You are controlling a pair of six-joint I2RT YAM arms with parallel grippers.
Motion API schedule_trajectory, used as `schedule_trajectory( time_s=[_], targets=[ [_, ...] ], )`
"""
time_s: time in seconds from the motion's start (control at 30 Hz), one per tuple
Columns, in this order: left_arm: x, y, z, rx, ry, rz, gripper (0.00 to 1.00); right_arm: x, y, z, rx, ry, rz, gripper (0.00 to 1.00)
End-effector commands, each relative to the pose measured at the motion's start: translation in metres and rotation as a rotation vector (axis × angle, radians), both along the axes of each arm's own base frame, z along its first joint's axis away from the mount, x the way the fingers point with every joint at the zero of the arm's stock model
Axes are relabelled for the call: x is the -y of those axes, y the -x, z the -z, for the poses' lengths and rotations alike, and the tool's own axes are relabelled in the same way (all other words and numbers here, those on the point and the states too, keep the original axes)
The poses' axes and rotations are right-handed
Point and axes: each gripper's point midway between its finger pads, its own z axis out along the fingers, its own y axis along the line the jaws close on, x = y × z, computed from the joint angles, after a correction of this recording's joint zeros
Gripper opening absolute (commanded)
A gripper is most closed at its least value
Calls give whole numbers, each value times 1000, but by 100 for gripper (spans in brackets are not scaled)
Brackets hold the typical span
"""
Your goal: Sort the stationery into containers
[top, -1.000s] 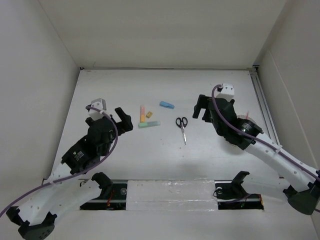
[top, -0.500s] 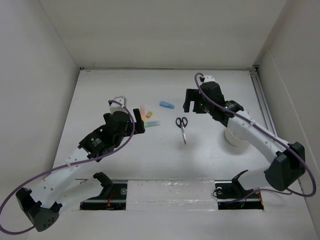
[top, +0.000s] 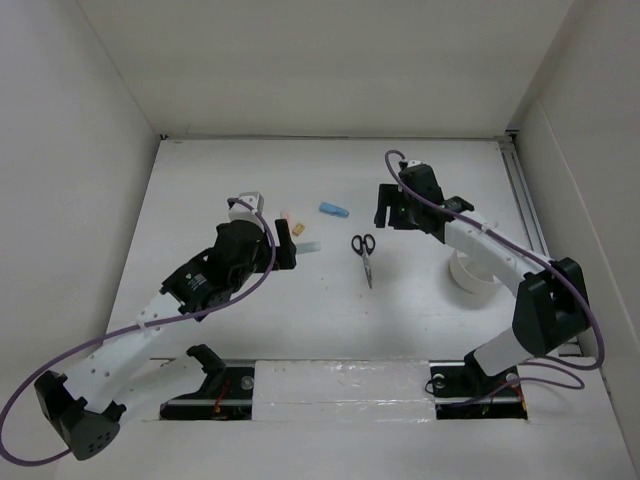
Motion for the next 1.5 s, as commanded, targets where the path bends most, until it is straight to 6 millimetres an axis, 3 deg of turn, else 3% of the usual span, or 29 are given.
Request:
schedule_trajectory(
  time_s=[0.0,0.27,0.33,0.43,0.47,0.67,0.7,0.97,1.47],
  targets=[
    [11,-6,-4,7,7,41,100,-3,-15,-23,88,-32,-1,72],
    [12,-4,-9,8,16,50,100,6,-15,5,33,22,36,64],
    [13,-5,-11,15,22,50,100,-2,-18,5,32,22,24,64],
    [11,-5,-13,26,24,42,100,-4,-26,20,8,70,41,60],
    [10,-4,-16,34,31,41,100,-7,-22,33,-26,90,29,59],
    [3,-3,-17,46,25,22,100,-18,-32,49,-50,96,24,55],
    [3,-2,-19,53,31,22,100,-18,-32,59,-71,108,23,53],
    [3,-2,-19,53,31,22,100,-21,-41,82,-119,143,27,48],
    [5,0,-24,67,36,47,100,-26,-32,85,-127,196,9,44]
  ],
)
